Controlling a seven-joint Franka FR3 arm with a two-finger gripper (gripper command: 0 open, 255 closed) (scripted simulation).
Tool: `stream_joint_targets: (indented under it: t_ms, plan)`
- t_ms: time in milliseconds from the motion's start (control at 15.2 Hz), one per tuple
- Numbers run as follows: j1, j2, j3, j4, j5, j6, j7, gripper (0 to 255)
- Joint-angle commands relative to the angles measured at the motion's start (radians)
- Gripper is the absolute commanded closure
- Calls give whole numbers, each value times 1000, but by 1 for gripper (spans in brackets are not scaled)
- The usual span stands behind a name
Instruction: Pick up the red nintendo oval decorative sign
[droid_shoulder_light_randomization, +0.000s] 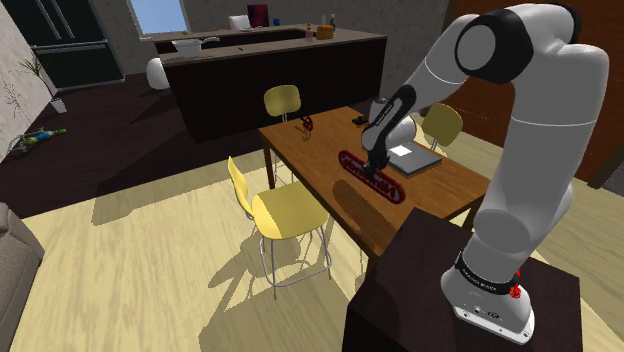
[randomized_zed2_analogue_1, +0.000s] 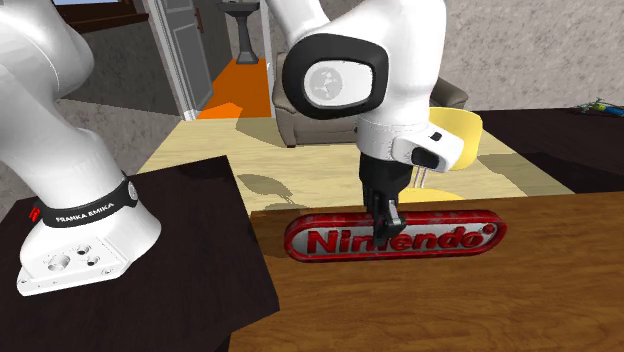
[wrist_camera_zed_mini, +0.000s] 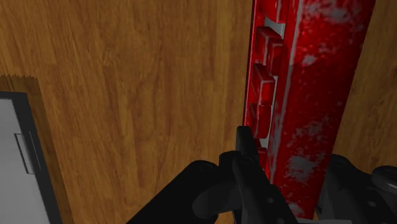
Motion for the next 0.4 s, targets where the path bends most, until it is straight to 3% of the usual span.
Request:
stream_joint_targets:
  t_ms: [0, 330]
  plan:
    - [3, -24, -3, 1, -7, -24, 5, 255]
    - [6, -65, -7, 3, -19, -66, 10, 255]
